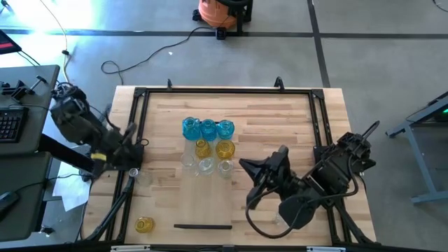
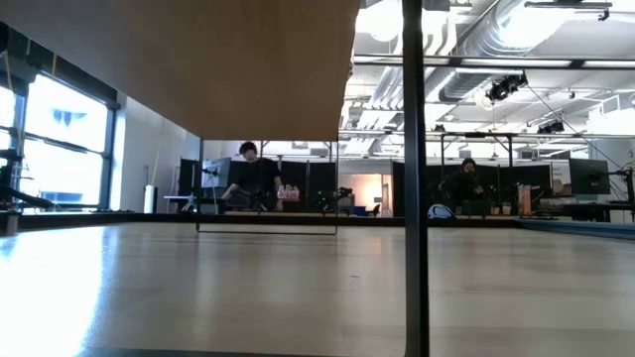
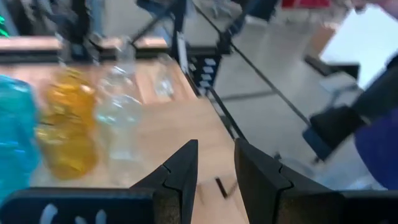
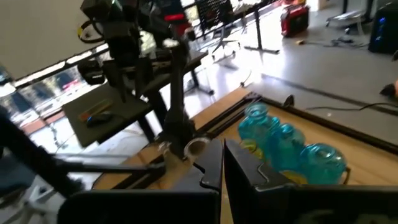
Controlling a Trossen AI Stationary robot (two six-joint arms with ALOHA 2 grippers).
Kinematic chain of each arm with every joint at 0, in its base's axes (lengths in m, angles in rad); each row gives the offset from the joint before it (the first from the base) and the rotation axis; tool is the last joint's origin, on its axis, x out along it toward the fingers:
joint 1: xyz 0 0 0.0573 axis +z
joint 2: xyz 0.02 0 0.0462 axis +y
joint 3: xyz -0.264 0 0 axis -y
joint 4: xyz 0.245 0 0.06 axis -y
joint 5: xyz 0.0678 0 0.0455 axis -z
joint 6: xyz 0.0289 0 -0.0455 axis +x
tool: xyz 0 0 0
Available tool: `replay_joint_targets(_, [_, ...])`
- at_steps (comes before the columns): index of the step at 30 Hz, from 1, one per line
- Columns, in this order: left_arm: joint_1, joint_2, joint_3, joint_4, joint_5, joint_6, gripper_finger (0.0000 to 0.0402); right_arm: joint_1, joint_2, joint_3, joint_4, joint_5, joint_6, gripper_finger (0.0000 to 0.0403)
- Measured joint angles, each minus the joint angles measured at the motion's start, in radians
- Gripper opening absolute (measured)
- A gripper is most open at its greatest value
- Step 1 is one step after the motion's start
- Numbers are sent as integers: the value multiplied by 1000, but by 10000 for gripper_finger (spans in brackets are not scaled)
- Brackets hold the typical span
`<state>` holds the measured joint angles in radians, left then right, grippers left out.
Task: Sort vases onto shelf
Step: Put the yellow vase on the shelf to align with the other yellow vases
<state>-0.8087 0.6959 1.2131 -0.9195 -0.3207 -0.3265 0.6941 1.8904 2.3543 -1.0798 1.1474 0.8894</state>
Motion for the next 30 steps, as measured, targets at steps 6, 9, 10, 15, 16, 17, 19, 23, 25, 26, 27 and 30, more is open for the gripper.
replay_joint_targets(6, [-47,147,77,-86,47,22,95,4,0,0,-3,-67,-7,0])
replay_joint_targets(9, [-87,231,134,-176,55,-3,95,11,0,0,-28,-81,-7,0])
replay_joint_targets(10, [-101,254,150,-211,68,-16,95,14,0,0,-42,-83,-5,0])
replay_joint_targets(15, [-202,347,180,-307,160,-111,95,23,0,0,-76,-83,36,0])
replay_joint_targets(16, [-229,360,179,-313,167,-124,95,24,0,0,-76,-84,42,0])
replay_joint_targets(17, [-255,370,180,-316,168,-135,95,26,0,0,-76,-84,49,0])
replay_joint_targets(19, [-305,390,180,-317,162,-152,95,27,0,0,-76,-81,54,0])
replay_joint_targets(23, [-375,436,180,-307,130,-219,96,27,0,0,-78,-66,53,0])
replay_joint_targets(25, [-398,465,180,-311,114,-265,102,27,0,0,-89,-64,53,0])
replay_joint_targets(26, [-407,480,180,-313,110,-286,107,27,0,0,-92,-64,53,0])
replay_joint_targets(27, [-413,494,180,-314,109,-308,114,27,0,0,-93,-67,54,0])
replay_joint_targets(30, [-423,540,180,-315,109,-381,142,27,0,0,-100,-99,55,0])
